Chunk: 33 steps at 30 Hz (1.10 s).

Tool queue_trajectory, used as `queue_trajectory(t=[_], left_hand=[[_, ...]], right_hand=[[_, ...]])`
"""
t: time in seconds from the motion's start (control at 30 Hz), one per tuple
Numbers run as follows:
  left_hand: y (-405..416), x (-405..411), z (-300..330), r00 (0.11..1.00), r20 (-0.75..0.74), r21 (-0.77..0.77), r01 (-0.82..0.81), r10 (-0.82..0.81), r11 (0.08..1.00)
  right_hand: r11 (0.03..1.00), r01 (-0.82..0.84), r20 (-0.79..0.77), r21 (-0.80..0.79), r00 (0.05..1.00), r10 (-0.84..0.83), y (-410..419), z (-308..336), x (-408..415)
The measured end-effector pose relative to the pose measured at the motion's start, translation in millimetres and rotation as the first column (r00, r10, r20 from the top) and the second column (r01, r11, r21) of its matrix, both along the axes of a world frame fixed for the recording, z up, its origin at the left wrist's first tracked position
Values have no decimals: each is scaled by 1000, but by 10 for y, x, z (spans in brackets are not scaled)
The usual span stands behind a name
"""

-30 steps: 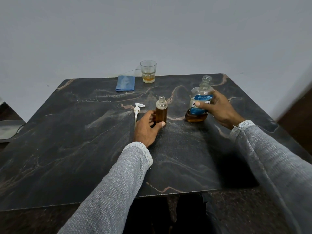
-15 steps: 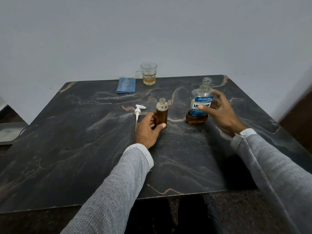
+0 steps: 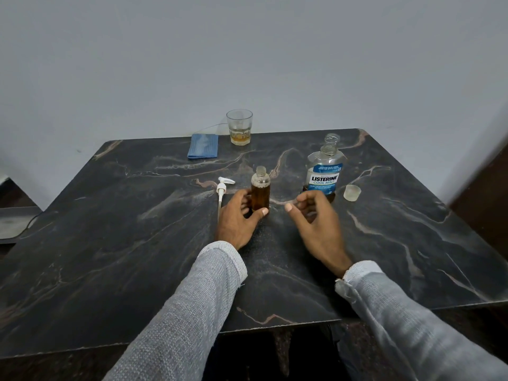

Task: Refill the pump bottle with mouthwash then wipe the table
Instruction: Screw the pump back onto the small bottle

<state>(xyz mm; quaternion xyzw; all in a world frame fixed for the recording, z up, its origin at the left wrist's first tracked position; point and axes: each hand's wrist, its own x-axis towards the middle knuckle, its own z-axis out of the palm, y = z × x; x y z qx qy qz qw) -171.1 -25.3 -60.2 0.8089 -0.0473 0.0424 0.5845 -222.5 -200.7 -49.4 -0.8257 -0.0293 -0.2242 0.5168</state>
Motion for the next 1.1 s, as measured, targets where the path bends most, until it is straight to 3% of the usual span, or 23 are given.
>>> queue_trajectory(t=[0.53,1.1], left_hand=[[9,42,-74,997,82,-11,6,-5,1000],[33,-12,-5,997,64,10,47,-48,999]], right_hand=[[993,-103,-50,-50,994,101,417,-45,339],[994,-61,-88,-91,995,53,483,-100,419]])
